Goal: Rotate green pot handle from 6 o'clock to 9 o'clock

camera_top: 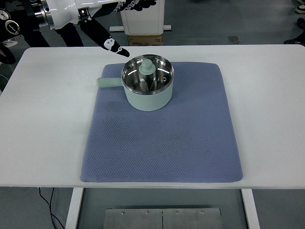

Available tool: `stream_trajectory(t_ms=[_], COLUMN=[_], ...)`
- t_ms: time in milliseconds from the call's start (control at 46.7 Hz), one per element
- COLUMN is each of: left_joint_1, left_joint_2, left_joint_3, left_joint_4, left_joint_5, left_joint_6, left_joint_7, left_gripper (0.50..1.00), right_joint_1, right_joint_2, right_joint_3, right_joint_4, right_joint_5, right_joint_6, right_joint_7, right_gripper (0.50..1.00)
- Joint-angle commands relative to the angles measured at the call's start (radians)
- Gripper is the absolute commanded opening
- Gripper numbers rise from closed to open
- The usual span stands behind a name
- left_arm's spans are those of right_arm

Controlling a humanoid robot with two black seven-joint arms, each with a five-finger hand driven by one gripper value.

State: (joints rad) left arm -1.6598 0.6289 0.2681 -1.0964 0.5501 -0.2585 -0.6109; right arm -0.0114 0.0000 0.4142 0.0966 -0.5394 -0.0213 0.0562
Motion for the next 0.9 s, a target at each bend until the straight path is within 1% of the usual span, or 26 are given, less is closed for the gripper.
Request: stream_trajectory(t_ms=[0, 214, 278, 385, 449, 578, 728, 835, 877], left_joint_1=[0.023, 0.097, 0.132, 0.198, 0.239, 0.333, 0.428, 0.465, 0.477], left_joint_2=[0.002, 0.003, 0.002, -0.006, -0.031, -0.061, -0.118, -0.146, -0.153], left_joint_3=[-0.007, -0.017, -0.018, -0.018, -0.021, -0.090, -0.199, -0.230, -0.242], left_joint_4=[0.001, 0.007, 0.027, 0.067, 0.093, 0.144, 0.214, 0.262, 0.282], left_joint_5=[-0.111, -0.456, -0.579, -0.774, -0.847, -0.907, -0.906, -0.903, -0.903], left_joint_6=[0.005, 0.015, 0.044, 0.130, 0.157, 0.160, 0.156, 0.142, 0.124], left_joint_7=[0.000, 0.000, 0.000, 0.000, 0.000, 0.000, 0.000, 0.000, 0.000], left_gripper=[1.000, 1.000, 1.000, 1.000, 1.000, 1.000, 1.000, 1.000, 1.000], right_joint_1=[0.001, 0.001, 0.001, 0.001, 0.001, 0.001, -0.001, 0.001, 0.001], right_joint_2=[0.000, 0.000, 0.000, 0.000, 0.000, 0.000, 0.000, 0.000, 0.000], right_joint_3=[0.000, 0.000, 0.001, 0.000, 0.000, 0.000, 0.000, 0.000, 0.000], right_joint_4=[0.000, 0.000, 0.000, 0.000, 0.000, 0.000, 0.000, 0.000, 0.000], right_joint_5=[-0.001, 0.000, 0.000, -0.001, -0.001, -0.001, 0.001, 0.001, 0.001], right_joint_6=[0.000, 0.000, 0.000, 0.000, 0.000, 0.000, 0.000, 0.000, 0.000], right_joint_7=[-0.001, 0.001, 0.001, 0.001, -0.001, 0.001, 0.001, 0.001, 0.001], right_gripper=[1.000, 1.000, 1.000, 1.000, 1.000, 1.000, 1.000, 1.000, 1.000])
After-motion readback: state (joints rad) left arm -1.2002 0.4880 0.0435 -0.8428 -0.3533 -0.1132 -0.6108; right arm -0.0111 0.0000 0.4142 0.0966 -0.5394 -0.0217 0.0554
